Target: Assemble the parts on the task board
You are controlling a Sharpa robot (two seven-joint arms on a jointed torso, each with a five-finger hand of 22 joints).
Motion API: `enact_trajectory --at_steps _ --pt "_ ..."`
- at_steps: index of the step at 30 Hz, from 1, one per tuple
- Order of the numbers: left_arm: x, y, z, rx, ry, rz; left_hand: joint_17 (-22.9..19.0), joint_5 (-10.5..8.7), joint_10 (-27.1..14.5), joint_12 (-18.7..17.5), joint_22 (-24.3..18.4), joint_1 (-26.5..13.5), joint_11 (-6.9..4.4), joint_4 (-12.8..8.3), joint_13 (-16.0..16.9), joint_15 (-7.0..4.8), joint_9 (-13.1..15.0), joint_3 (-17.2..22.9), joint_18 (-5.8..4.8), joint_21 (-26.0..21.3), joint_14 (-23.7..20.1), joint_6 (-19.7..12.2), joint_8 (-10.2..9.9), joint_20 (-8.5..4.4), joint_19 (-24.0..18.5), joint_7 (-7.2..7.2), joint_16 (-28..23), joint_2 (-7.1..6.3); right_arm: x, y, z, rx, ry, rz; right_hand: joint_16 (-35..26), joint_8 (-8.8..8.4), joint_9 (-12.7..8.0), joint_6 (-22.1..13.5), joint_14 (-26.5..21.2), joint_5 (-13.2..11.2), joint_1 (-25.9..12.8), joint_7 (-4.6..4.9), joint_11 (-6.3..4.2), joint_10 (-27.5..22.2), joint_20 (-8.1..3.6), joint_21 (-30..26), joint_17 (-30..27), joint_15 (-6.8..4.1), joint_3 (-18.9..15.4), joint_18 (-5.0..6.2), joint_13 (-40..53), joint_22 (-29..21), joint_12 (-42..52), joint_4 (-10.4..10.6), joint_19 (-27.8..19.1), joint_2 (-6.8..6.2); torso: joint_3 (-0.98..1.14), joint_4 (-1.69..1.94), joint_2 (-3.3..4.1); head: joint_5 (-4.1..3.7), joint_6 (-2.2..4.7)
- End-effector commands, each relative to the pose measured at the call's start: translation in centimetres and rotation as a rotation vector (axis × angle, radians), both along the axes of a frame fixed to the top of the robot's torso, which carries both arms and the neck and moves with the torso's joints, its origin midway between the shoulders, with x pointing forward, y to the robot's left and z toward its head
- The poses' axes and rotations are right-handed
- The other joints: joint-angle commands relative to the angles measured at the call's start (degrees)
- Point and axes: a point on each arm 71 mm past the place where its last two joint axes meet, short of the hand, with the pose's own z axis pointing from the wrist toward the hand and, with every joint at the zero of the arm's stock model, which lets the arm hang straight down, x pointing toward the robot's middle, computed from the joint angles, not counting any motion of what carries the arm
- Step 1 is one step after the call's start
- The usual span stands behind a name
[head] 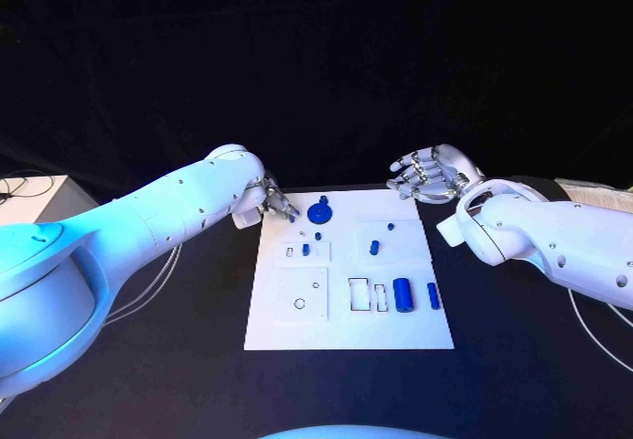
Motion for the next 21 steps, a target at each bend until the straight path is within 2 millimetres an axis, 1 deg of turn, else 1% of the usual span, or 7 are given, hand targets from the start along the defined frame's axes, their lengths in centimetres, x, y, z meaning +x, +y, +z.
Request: enact_trajectory --at_steps 1,4,9,13,17,19,21 --pt "-0.06 -0.42 0.00 -0.017 0.012 -0.020 15.1 -0.02 0.0 0.3 0.8 0.6 -0.27 0.0 0.1 -0.36 0.1 0.5 -0.65 0.2 5.8 -0.1 0.4 -0.29 0.1 -0.14 0.4 0.08 -0.02 0.18 0.13 0.001 -0.012 0.012 -0.2 -0.31 -0.1 0.3 0.2 0.3 -0.2 0.47 0.12 0.4 0.36 -0.3 0.0 0.27 0.2 0.72 -0.1 -0.1 -0.3 -0.3 0.0 -0.37 0.02 0.05 -0.05 0.01 -0.10" --pt "-0.06 -0.45 -0.01 -0.020 0.012 -0.020 15.1 -0.03 0.1 0.4 0.8 1.0 -0.31 0.0 0.1 -0.39 0.1 0.9 -0.66 0.2 5.8 -0.1 0.5 -0.30 0.1 -0.18 0.4 0.34 0.00 0.20 0.12 0.001 -0.010 0.013 -0.2 -0.31 -0.1 0.3 0.2 0.3 -0.2 0.47 0.12 0.4 0.36 -0.3 0.0 0.27 0.2 0.72 -0.1 -0.1 -0.3 -0.3 0.0 -0.37 0.01 0.01 -0.04 0.05 -0.19" --pt "-0.06 -0.39 -0.04 -0.030 0.014 -0.016 15.1 -0.04 0.0 0.3 0.9 3.8 -0.63 -0.5 0.0 -0.66 0.2 4.7 -0.67 0.3 5.8 0.1 0.9 -0.51 0.1 -0.52 0.4 1.66 0.03 0.18 0.09 0.000 -0.008 0.012 -0.2 -0.31 -0.1 0.3 0.2 0.3 -0.2 0.47 0.12 0.4 0.36 -0.3 0.0 0.27 0.2 0.72 -0.1 -0.1 -0.3 -0.3 0.0 -0.37 -0.02 0.05 -0.04 0.00 -0.25" --pt "-0.11 -0.41 -0.09 -0.059 0.025 -0.008 15.1 -0.06 -0.2 0.1 0.7 4.2 -0.97 -0.5 -0.3 -0.91 1.1 6.8 -0.60 0.1 5.8 0.8 2.2 -0.69 -0.1 -0.99 0.4 2.21 0.05 0.18 0.07 -0.001 -0.005 0.012 -0.3 -0.35 -0.1 0.3 0.1 0.3 -0.3 0.49 0.14 0.4 0.39 -0.3 -0.1 0.29 0.2 0.71 -0.2 -0.2 -0.4 -0.3 0.0 -0.36 -0.04 0.06 -0.04 -0.02 -0.36" --pt "-0.18 -0.54 -0.12 -0.083 0.034 -0.010 15.1 -0.08 -0.6 -0.3 0.5 5.4 -1.31 -1.8 -1.0 -1.24 2.6 10.8 -0.56 0.0 5.8 -0.1 3.6 -1.01 -0.2 -1.31 0.4 2.59 0.09 0.19 0.03 -0.002 -0.001 0.013 -0.4 -0.39 -0.1 0.3 0.1 0.3 -0.3 0.51 0.16 0.4 0.41 -0.3 -0.2 0.32 0.2 0.71 -0.3 -0.3 -0.4 -0.3 -0.1 -0.37 -0.08 0.05 -0.09 -0.02 -0.37" --pt "-0.21 -0.60 -0.12 -0.094 0.037 -0.010 15.1 -0.11 -0.6 -0.5 0.5 5.6 -1.53 -3.1 -1.2 -1.45 4.0 13.9 -0.53 -0.1 5.8 -0.5 5.0 -1.21 -0.3 -1.50 0.4 2.47 0.11 0.19 0.01 -0.004 0.001 0.014 -0.5 -0.43 -0.1 0.3 0.1 0.3 -0.4 0.54 0.19 0.4 0.44 -0.3 -0.2 0.34 0.2 0.71 -0.4 -0.4 -0.5 -0.3 -0.1 -0.39 -0.08 0.04 -0.09 0.00 -0.36" --pt "-0.25 -0.61 -0.11 -0.103 0.039 -0.010 15.1 0.00 -0.5 -0.7 0.5 5.2 -1.61 -4.9 -1.4 -1.53 5.9 17.8 -0.55 -0.1 5.8 -1.3 6.7 -1.34 -0.3 -1.57 0.4 2.17 0.13 0.19 -0.01 -0.006 0.002 0.015 -0.6 -0.51 -0.2 0.2 0.0 0.3 -0.4 0.58 0.23 0.4 0.48 -0.3 -0.3 0.39 0.2 0.70 -0.6 -0.6 -0.6 -0.4 -0.2 -0.40 -0.09 0.06 -0.10 -0.04 -0.38"
